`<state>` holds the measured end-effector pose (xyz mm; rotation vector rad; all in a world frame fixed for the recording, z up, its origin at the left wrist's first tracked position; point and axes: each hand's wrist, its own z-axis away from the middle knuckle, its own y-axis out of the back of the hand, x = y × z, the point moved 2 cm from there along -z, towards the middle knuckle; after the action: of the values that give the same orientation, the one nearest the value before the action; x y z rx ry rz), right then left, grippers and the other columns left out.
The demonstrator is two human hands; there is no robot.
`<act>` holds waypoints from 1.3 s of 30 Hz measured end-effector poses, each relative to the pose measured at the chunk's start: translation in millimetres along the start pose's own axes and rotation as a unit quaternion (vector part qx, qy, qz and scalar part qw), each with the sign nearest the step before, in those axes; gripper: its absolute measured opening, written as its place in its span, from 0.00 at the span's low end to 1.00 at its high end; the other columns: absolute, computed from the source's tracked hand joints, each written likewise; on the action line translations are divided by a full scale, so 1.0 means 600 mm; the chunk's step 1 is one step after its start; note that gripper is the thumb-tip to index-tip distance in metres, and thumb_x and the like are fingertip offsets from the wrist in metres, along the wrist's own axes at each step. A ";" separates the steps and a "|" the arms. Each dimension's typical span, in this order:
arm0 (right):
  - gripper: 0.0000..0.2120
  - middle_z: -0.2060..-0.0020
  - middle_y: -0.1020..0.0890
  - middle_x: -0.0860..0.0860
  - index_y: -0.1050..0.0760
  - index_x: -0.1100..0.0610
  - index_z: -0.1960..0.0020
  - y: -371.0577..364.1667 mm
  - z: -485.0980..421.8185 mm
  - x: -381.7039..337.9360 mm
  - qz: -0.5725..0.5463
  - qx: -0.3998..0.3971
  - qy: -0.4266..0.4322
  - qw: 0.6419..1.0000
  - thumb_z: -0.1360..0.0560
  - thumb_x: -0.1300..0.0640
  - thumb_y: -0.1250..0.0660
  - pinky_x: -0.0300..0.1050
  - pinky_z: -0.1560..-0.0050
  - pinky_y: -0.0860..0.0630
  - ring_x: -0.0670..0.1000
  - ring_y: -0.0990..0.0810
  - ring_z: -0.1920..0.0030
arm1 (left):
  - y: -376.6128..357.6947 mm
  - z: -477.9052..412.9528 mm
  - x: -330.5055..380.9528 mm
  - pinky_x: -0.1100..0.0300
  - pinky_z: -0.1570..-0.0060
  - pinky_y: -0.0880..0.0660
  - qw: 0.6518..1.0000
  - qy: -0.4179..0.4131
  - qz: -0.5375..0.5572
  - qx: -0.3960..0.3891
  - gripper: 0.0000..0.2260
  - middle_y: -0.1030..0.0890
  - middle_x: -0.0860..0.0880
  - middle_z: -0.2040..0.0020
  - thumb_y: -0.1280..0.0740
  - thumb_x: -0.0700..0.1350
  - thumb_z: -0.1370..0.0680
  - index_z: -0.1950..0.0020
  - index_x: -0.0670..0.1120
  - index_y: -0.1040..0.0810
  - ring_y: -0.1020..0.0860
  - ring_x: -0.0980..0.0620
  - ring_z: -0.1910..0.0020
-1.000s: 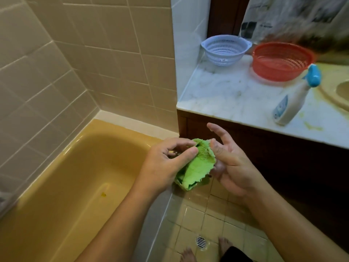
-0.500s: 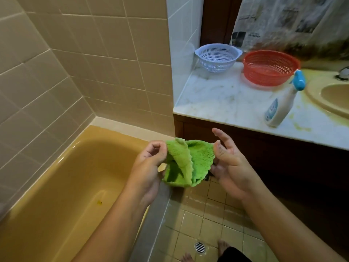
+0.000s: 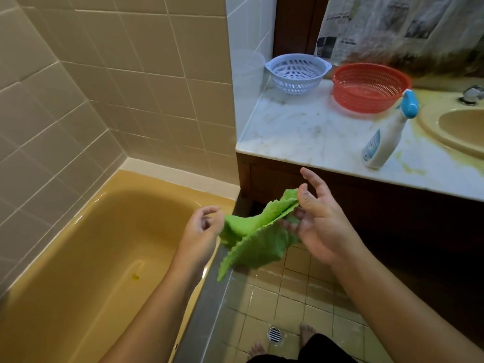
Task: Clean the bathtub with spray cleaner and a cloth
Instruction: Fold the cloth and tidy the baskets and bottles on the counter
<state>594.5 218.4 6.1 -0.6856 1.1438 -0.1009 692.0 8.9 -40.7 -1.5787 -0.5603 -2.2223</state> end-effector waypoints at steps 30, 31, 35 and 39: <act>0.23 0.60 0.16 0.50 0.32 0.36 0.28 0.034 0.018 -0.009 0.418 -0.127 -0.030 0.899 0.19 0.51 0.30 0.47 0.58 0.21 0.53 0.15 0.61 | -0.048 -0.003 0.019 0.53 0.55 0.27 0.983 -0.151 -0.070 0.078 0.08 0.22 0.55 0.58 0.33 0.41 0.17 0.54 0.52 0.23 0.26 0.56 0.60; 0.22 0.61 0.17 0.49 0.31 0.37 0.28 0.033 0.019 -0.009 0.415 -0.123 -0.019 0.901 0.18 0.53 0.31 0.45 0.59 0.22 0.51 0.17 0.62 | -0.046 -0.002 0.020 0.52 0.52 0.27 0.979 -0.162 -0.086 0.090 0.08 0.23 0.56 0.55 0.33 0.42 0.18 0.54 0.53 0.23 0.27 0.55 0.56; 0.16 0.55 0.15 0.50 0.24 0.42 0.34 0.016 0.039 0.005 0.390 -0.098 0.036 0.915 0.19 0.56 0.30 0.52 0.54 0.16 0.52 0.13 0.56 | -0.045 0.007 0.020 0.51 0.42 0.32 0.963 -0.133 -0.159 0.171 0.05 0.31 0.55 0.45 0.31 0.50 0.18 0.53 0.60 0.22 0.31 0.51 0.44; 0.07 0.51 0.14 0.46 0.18 0.47 0.42 -0.007 0.064 0.034 0.442 -0.122 0.053 0.887 0.18 0.54 0.31 0.50 0.48 0.16 0.47 0.15 0.50 | -0.065 0.012 0.023 0.45 0.55 0.23 0.987 -0.054 0.123 0.085 0.07 0.20 0.42 0.49 0.34 0.45 0.16 0.52 0.56 0.22 0.22 0.43 0.53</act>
<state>637.6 224.1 1.2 -0.3196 1.4954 0.8010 673.9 45.4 -30.1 -1.5922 -0.5373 -1.8673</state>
